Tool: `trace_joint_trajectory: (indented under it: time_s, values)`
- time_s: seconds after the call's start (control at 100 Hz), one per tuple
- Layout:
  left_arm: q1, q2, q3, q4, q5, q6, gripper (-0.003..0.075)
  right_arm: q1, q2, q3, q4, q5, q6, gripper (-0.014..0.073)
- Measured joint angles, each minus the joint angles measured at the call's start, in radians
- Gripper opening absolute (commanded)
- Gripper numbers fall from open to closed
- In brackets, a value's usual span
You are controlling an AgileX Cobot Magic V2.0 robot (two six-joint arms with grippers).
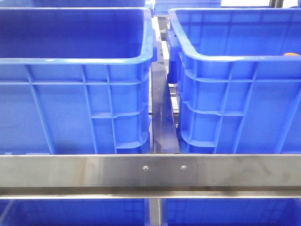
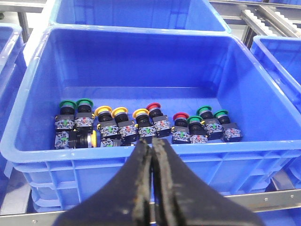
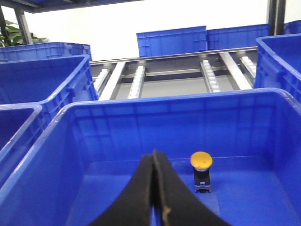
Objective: Pick red and yellow buttons and place in box
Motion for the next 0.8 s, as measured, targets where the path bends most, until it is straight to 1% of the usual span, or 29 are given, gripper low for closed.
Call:
trace_joint_trajectory:
  time_s: [0.8]
  values:
    - [0.000, 0.000, 0.000, 0.000, 0.002, -0.002, -0.0019, 0.000, 0.000, 0.000, -0.002, 0.020, 0.000, -0.0116]
